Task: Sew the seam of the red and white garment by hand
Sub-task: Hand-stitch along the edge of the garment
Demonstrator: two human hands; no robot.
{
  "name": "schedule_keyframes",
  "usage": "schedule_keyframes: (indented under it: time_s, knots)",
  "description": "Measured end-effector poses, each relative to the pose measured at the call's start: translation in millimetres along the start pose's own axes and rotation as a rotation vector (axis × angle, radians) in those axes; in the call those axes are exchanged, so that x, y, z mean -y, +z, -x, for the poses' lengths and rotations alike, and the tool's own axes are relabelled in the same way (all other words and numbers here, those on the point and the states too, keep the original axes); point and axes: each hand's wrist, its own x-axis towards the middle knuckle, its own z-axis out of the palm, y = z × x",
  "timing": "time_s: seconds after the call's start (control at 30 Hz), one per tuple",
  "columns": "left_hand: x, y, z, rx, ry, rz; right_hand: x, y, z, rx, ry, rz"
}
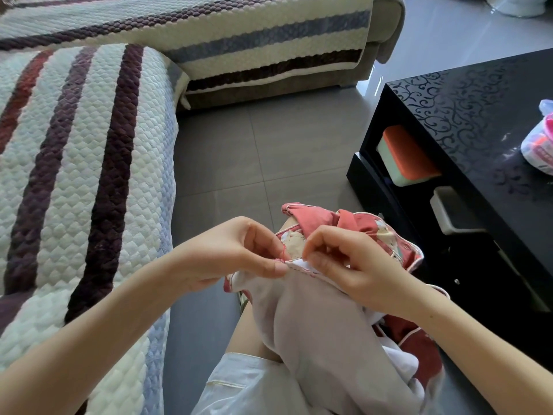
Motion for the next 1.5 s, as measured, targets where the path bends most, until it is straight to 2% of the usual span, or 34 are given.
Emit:
schedule_keyframes:
  time_s: [1.17,1.5]
  knots:
    - [-0.7,-1.7,-2.7,0.058,0.01,0.028,-3.3,5.9,-2.7,0.056,0.094,-0.296]
    - [0.7,-3.2,-5.7,0.059,-0.016,0.042,-2.1,3.8,-1.4,0.028,0.068,-0.221]
